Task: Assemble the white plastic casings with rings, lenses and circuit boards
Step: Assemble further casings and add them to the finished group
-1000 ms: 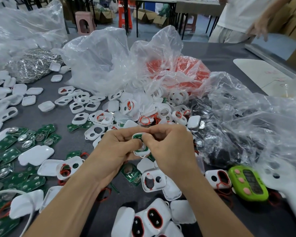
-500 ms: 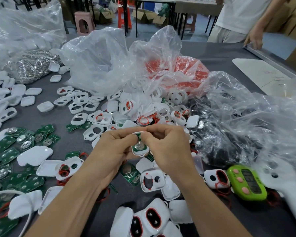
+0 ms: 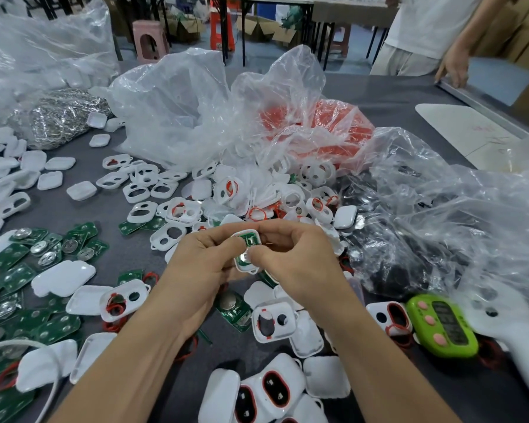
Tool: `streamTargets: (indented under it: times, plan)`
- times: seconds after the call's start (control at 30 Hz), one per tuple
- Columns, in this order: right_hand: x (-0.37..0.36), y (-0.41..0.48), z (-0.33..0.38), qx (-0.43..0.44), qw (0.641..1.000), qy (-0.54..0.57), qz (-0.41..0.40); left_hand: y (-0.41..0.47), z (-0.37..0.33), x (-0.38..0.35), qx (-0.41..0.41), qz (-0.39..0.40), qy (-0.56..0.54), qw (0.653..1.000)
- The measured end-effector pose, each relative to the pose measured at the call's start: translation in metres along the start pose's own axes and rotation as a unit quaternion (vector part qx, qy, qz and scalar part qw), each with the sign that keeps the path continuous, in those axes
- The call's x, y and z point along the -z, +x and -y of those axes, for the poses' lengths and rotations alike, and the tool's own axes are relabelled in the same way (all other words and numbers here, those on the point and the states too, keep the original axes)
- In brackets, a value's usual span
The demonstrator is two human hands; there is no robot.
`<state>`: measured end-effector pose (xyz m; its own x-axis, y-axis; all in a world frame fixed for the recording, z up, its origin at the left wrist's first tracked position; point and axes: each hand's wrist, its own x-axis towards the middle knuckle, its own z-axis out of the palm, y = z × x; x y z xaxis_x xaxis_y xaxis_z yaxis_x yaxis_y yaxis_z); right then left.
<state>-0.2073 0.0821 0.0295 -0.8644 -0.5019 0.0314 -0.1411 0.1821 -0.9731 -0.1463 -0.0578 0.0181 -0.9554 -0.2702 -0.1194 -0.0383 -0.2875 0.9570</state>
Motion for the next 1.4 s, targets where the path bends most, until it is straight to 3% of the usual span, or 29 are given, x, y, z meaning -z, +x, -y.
streamTargets:
  times: [0.13, 0.27, 0.43, 0.53, 0.63, 0.7, 0.87, 0.97, 1.07, 1.17, 1.3, 1.4]
  plan:
    - [0.001, 0.0, 0.0, -0.002, 1.0, 0.003, -0.005, -0.002, 0.001, -0.001, -0.005, 0.021, -0.018, 1.0]
    - [-0.001, 0.001, -0.001, -0.019, 0.999, 0.006, -0.036, 0.0, 0.004, -0.003, -0.004, -0.008, -0.022, 1.0]
    - [-0.002, 0.0, 0.001, -0.012, 1.0, 0.014, -0.008, 0.002, 0.003, -0.004, -0.002, -0.03, -0.008, 1.0]
    - [0.011, 0.003, 0.004, -0.001, 0.996, 0.016, -0.084, 0.005, 0.0, 0.0, 0.013, -0.07, -0.046, 0.996]
    - [0.047, 0.009, 0.008, 0.029, 0.969, -0.116, -0.214, 0.007, -0.004, 0.006, 0.032, -0.091, -0.081, 0.992]
    - [0.072, 0.011, 0.008, 0.018, 0.946, -0.209, -0.247, 0.008, -0.004, 0.009, 0.045, -0.098, -0.096, 0.99]
    - [0.072, 0.004, -0.002, -0.023, 0.925, -0.361, -0.118, 0.006, -0.004, 0.009, 0.054, -0.083, -0.114, 0.989]
    - [0.06, 0.0, -0.002, 0.005, 0.923, -0.368, -0.113, 0.007, -0.003, 0.012, 0.059, -0.091, -0.112, 0.988]
    - [0.05, -0.008, 0.002, 0.009, 0.945, -0.326, -0.027, 0.008, -0.003, 0.015, 0.055, -0.094, -0.104, 0.989]
    - [0.042, -0.01, 0.0, -0.003, 0.934, -0.355, 0.037, 0.009, -0.003, 0.015, 0.051, -0.098, -0.101, 0.989]
    - [0.042, -0.008, -0.003, -0.009, 0.942, -0.335, 0.029, 0.008, -0.003, 0.013, 0.054, -0.099, -0.103, 0.988]
    - [0.043, -0.008, -0.003, -0.006, 0.979, -0.202, -0.037, 0.009, -0.003, 0.012, 0.054, -0.102, -0.095, 0.989]
